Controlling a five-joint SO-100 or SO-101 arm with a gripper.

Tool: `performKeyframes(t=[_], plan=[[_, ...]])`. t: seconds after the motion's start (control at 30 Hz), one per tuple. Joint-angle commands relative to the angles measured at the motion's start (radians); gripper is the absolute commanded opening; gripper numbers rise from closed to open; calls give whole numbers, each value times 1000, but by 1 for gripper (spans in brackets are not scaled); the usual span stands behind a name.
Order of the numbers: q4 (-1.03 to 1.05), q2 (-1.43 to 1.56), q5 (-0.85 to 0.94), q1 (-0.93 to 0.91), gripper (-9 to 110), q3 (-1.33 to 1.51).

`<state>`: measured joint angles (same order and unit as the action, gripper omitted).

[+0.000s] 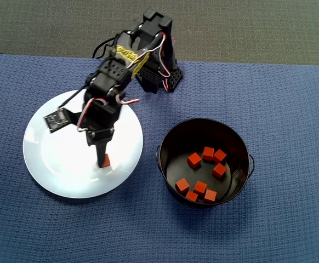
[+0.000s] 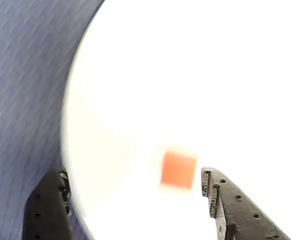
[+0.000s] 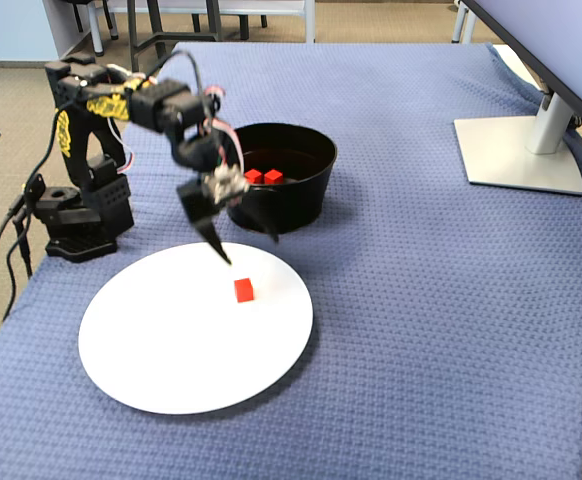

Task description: Pick up the red cubes from the white plate and place them in the black recipient

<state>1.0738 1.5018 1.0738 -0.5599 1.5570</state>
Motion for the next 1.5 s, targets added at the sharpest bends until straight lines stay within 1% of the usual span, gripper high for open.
performKeyframes(t=[0.0,0.17,0.37,0.83,1.17,1.37,1.4,1.47], plan=[[-81,-51,-11,-58,25,-11],[-114,-152,-25,-72,25,-5],[-123,-196,-58,-43,26,6],[-221,-166,-112,20,23,170],[-212,-118,-163,66,17,201],[-196,-84,-179,89,15,227],[-199,-81,-184,89,13,230],[-207,-80,-198,86,6,229]])
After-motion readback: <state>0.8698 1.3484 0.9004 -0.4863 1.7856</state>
